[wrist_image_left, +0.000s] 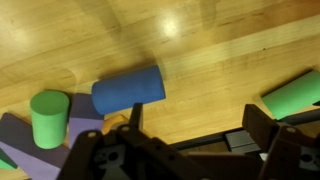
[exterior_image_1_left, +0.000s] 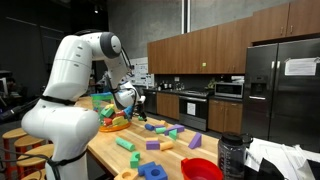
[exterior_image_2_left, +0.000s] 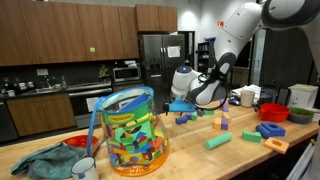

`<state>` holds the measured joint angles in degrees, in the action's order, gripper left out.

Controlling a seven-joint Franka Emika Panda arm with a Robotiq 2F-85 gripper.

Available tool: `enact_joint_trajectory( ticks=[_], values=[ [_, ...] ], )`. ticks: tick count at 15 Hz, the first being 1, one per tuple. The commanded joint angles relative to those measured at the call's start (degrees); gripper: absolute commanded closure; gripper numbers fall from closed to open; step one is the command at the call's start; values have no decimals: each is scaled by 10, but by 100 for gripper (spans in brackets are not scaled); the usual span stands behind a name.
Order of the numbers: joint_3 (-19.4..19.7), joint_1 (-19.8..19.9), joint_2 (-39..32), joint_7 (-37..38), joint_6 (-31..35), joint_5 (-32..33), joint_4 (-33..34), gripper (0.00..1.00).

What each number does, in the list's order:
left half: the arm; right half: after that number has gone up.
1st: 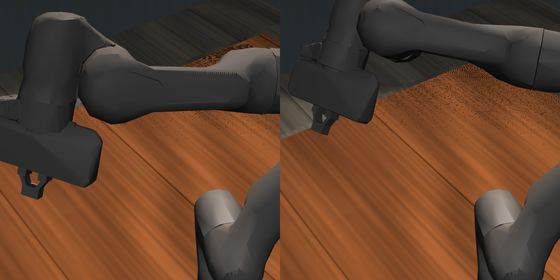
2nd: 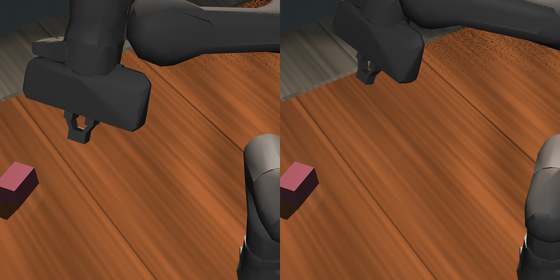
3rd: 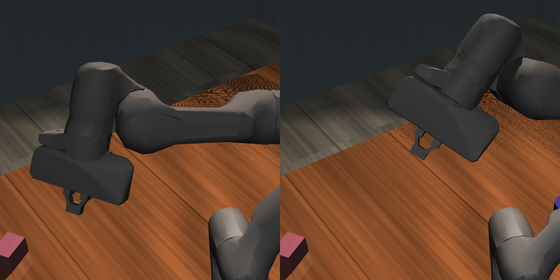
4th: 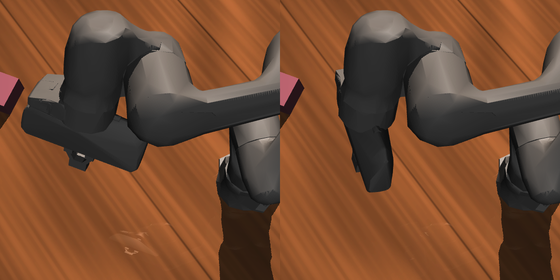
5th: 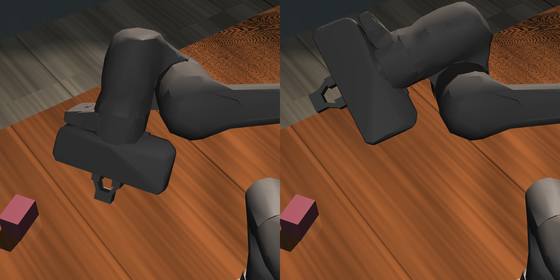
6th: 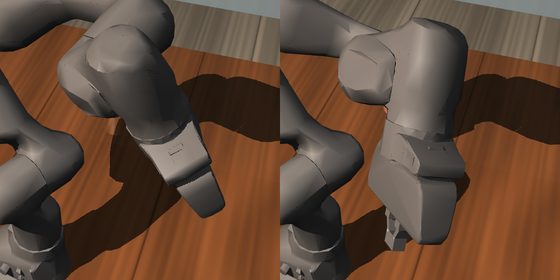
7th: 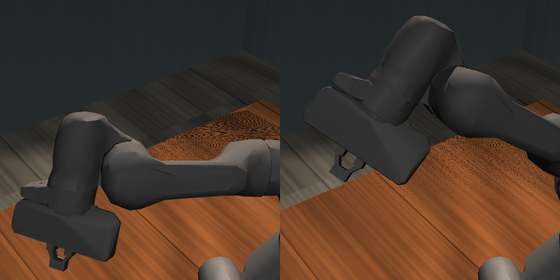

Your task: Put the blue cylinder and the orange triangle into the bag

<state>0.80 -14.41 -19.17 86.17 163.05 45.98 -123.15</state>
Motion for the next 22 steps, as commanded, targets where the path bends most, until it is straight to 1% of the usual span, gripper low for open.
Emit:
enact_joint_trajectory(
  ticks=[1,4,7,9,12,15,19,22],
  values=[
    [31,-16,-2,59,7,43,18,0],
    [46,-14,-6,81,2,60,28,0],
    [54,-10,-10,81,-10,50,28,0],
    [52,-7,-12,66,-49,28,22,0],
    [51,-9,-22,71,-112,12,22,0],
    [38,0,-30,64,-147,-5,23,0],
    [27,2,-41,57,-151,-35,26,0],
    [20,-5,-45,55,-150,-55,25,0]
  ],
)
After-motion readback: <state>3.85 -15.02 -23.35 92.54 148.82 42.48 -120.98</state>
